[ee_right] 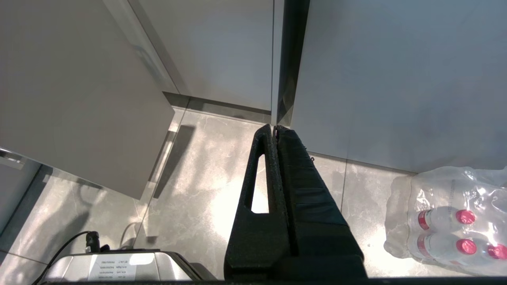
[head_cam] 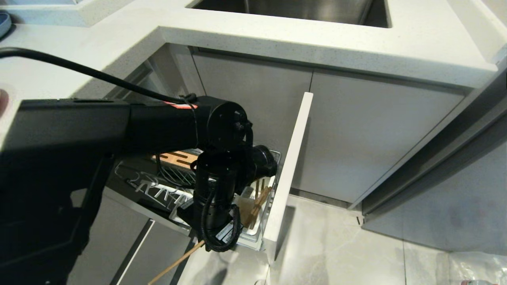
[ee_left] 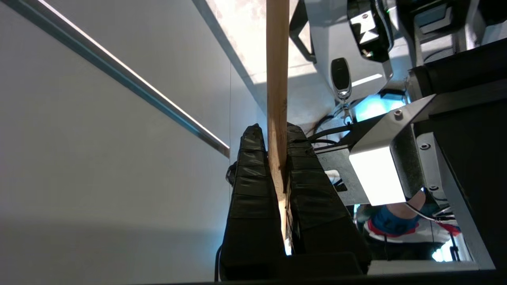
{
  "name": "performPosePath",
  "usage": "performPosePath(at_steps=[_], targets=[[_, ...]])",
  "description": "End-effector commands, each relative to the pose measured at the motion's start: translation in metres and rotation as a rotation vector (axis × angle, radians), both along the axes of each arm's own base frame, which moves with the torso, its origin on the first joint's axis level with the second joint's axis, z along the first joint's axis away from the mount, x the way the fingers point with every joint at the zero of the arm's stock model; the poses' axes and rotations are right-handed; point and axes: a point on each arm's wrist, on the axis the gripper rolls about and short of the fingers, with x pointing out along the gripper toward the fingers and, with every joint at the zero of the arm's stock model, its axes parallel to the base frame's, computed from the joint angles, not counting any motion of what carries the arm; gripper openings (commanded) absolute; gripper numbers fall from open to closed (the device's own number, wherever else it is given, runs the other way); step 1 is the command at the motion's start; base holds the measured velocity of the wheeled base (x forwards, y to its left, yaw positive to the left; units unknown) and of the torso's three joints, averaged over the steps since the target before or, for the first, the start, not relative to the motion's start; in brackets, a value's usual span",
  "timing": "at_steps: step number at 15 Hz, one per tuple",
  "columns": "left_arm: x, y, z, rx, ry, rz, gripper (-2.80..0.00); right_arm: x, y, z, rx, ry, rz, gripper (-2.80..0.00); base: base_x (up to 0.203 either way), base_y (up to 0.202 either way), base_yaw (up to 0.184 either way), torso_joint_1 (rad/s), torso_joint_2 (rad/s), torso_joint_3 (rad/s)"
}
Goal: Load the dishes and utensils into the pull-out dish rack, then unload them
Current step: Pick up the chopsticks and place it in the cupboard
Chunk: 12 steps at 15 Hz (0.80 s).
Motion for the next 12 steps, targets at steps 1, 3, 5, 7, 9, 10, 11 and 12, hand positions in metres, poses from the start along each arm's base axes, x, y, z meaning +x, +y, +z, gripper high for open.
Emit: performPosePath(at_steps=[1,3,5,7,9,10,11,12], targets=[[0.005,-0.003,-0.010,0.018,0.014,0.005,-2.80,0.000,0.000,0.000,0.001,0.001,0.000,-2.80,0.000,0.000,0.000,0.000,0.00,0.000],[0.011,-0.006,-0.014,-0.001,-0.015,0.010,-2.80,0.000,0.000,0.000,0.001,0.001,0.000,-2.80,0.000,0.000,0.000,0.000,0.00,0.000],[0.014,-0.007,-0.015,-0.016,-0.041,0.014,-2.80,0.000,0.000,0.000,0.001,0.001,0.000,-2.80,0.000,0.000,0.000,0.000,0.00,0.000],[0.016,-0.006,-0.015,-0.009,-0.062,0.045,-2.80,0.000,0.000,0.000,0.001,0.001,0.000,-2.80,0.000,0.000,0.000,0.000,0.00,0.000],[0.016,-0.005,-0.014,-0.003,-0.076,0.053,-2.80,0.000,0.000,0.000,0.001,0.001,0.000,-2.80,0.000,0.000,0.000,0.000,0.00,0.000],[0.016,-0.005,-0.014,-0.002,-0.080,0.053,-2.80,0.000,0.000,0.000,0.001,0.001,0.000,-2.80,0.000,0.000,0.000,0.000,0.00,0.000],[0.017,-0.006,-0.014,-0.005,-0.086,0.053,-2.80,0.000,0.000,0.000,0.001,0.001,0.000,-2.80,0.000,0.000,0.000,0.000,0.00,0.000],[0.018,-0.007,-0.014,-0.018,-0.098,0.053,-2.80,0.000,0.000,0.000,0.001,0.001,0.000,-2.80,0.000,0.000,0.000,0.000,0.00,0.000]])
